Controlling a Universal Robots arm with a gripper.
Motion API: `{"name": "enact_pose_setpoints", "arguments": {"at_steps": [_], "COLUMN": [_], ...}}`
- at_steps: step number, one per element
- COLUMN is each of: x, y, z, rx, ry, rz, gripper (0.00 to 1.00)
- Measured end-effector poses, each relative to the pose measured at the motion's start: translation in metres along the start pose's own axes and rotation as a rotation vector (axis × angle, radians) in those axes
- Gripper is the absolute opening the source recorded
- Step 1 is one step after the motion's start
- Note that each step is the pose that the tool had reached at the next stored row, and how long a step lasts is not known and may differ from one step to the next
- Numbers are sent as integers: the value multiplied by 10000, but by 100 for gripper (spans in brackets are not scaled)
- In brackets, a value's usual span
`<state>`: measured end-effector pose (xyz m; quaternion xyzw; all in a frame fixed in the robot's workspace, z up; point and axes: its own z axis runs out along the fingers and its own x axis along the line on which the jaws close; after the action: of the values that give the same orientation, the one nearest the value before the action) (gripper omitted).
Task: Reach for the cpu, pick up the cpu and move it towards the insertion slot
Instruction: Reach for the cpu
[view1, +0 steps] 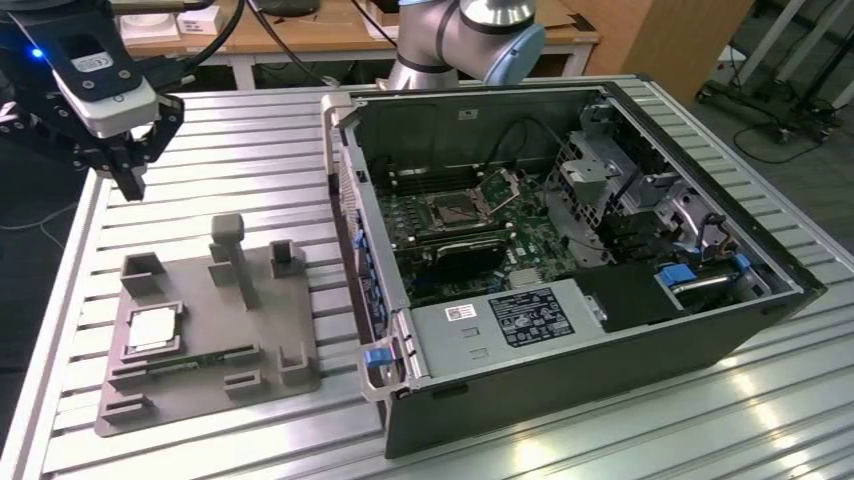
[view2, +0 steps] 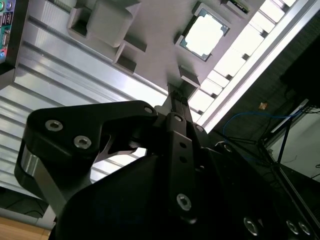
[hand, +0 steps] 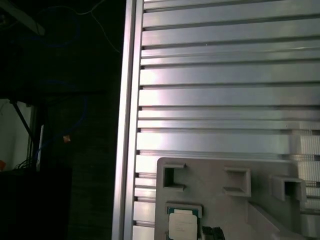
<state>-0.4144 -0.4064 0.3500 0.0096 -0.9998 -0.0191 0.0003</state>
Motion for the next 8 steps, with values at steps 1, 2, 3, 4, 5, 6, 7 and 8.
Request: {"name": "enact_pose_setpoints", "arguments": {"at_steps": [1,2,3,4,5,6,7,8], "x": [1,1,1,2,2,1,2,3], "y": [0,-1,-1,-1,-1,-2,-4,-6], "z": [0,0,0,1,1,2,2,2], "rx": [0,0,0,0,0,0,0,0], "ry": [0,0,0,0,0,-1,0,0], "rz": [0,0,1,1,1,0,0,0], "gripper": [11,11,11,11,11,11,11,11]}}
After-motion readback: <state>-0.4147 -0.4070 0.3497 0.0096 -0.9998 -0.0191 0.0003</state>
